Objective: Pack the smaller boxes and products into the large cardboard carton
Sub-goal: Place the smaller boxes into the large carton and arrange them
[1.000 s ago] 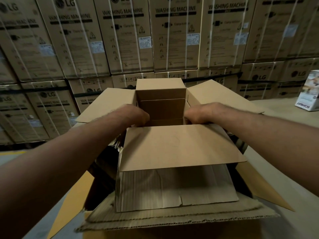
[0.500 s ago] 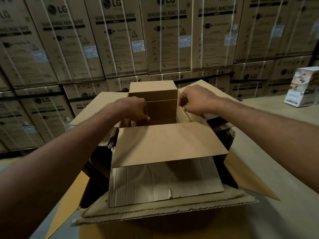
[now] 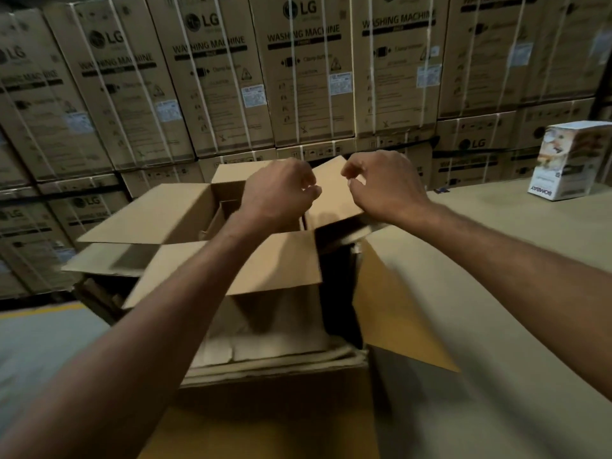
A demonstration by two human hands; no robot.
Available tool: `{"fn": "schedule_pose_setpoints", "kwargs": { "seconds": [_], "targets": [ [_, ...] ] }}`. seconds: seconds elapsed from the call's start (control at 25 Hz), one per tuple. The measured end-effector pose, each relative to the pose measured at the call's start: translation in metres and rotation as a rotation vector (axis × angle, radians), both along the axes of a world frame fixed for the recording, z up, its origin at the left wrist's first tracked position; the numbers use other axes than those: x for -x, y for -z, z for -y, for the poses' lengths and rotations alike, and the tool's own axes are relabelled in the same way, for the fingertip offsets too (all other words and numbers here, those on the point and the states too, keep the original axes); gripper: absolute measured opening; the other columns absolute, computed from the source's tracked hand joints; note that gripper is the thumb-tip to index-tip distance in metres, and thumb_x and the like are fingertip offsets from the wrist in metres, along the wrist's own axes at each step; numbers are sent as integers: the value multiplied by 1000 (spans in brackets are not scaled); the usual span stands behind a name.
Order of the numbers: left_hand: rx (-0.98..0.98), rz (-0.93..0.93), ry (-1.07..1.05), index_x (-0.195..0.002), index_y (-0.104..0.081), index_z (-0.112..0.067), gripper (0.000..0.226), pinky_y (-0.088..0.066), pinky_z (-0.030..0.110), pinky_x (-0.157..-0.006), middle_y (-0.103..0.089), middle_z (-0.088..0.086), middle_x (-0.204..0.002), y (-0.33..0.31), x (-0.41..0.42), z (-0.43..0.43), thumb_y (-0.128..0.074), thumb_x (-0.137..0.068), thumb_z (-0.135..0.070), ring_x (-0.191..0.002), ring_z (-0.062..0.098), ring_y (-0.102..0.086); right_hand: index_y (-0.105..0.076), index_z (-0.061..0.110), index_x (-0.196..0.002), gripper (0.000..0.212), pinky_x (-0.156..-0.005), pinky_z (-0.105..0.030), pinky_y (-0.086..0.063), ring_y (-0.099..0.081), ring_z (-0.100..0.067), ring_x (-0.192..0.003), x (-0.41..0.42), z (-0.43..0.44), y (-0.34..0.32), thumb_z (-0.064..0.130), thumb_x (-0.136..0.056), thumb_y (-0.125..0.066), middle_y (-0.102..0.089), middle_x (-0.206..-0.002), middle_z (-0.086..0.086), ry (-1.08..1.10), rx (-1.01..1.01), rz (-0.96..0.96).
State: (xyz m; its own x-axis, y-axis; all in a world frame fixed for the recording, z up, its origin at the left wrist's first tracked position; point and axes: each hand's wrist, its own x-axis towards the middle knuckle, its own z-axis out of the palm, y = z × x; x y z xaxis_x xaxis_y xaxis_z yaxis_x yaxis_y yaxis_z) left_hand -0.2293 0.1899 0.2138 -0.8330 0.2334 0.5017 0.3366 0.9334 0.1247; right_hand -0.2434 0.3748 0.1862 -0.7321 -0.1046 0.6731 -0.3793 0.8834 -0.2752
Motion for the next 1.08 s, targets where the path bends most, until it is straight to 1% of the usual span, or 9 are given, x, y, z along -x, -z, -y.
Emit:
{"fn": "schedule_pose_setpoints", "kwargs": {
  "seconds": [0.08,0.12,0.2,0.28,0.36,0.52,0.68,0.84,1.08],
  "targets": [
    [-105,-100,2,-115,-72,-26,25,-42,25,-63,-72,-12,-109,15,-20,-53,-61,-98,-41,-94,9,-64,-72,28,-118,24,-102,-44,-51,-67,-14,-105,-17,-51,11,21,-96,-67,-75,-110,8,1,46,-17],
    [-160,-141,15,-116,-71,-25,26,-43,24,-64,-73,-11,-110,24,-28,-79,-61,-98,-40,-95,9,-65,-72,28,-117,23,-97,-42,-54,-67,-13,-103,-26,-76,19,21,-96,-67,-75,-108,8,7,71,-16],
    [-251,-199,53,-118,-70,-22,26,-49,24,-70,-74,-8,-111,46,-43,-134,-60,-100,-36,-96,10,-68,-72,28,-118,23,-90,-36,-56,-67,-12,-100,-43,-129,36,22,-96,-67,-75,-108,8,37,84,2],
    [-299,-212,96,-119,-70,-21,27,-57,29,-75,-74,-7,-112,65,-56,-192,-59,-99,-35,-97,11,-69,-73,27,-119,24,-87,-32,-55,-67,-11,-101,-57,-184,50,22,-96,-66,-75,-110,8,83,76,45],
    [-326,-179,132,-120,-70,-23,28,-59,34,-76,-74,-10,-112,80,-64,-244,-59,-99,-37,-98,12,-69,-73,26,-118,25,-87,-32,-55,-67,-12,-101,-65,-233,60,21,-95,-67,-75,-110,7,121,67,105],
    [-321,-46,194,-124,-68,-25,30,-54,30,-76,-74,-10,-114,105,-57,-332,-58,-100,-37,-100,12,-67,-73,27,-117,25,-86,-32,-55,-67,-14,-102,-66,-323,78,20,-93,-67,-74,-110,7,185,57,223],
    [-311,22,226,-126,-66,-27,31,-55,31,-80,-73,-12,-116,126,-17,-402,-58,-99,-41,-106,11,-66,-74,28,-118,25,-83,-27,-50,-66,-12,-103,-47,-398,95,22,-95,-68,-74,-113,10,259,62,279],
    [-335,97,289,-127,-64,-30,32,-58,33,-81,-72,-13,-117,136,31,-474,-58,-98,-44,-109,9,-66,-73,31,-117,26,-89,-33,-56,-67,-10,-105,-26,-473,105,23,-93,-68,-74,-112,14,325,64,334],
    [-345,150,346,-126,-63,-32,32,-57,36,-83,-72,-14,-116,137,72,-592,-59,-97,-44,-109,10,-66,-73,31,-116,25,-88,-31,-55,-67,-10,-105,7,-592,106,23,-92,-69,-74,-111,14,371,84,349]
  ]
}}
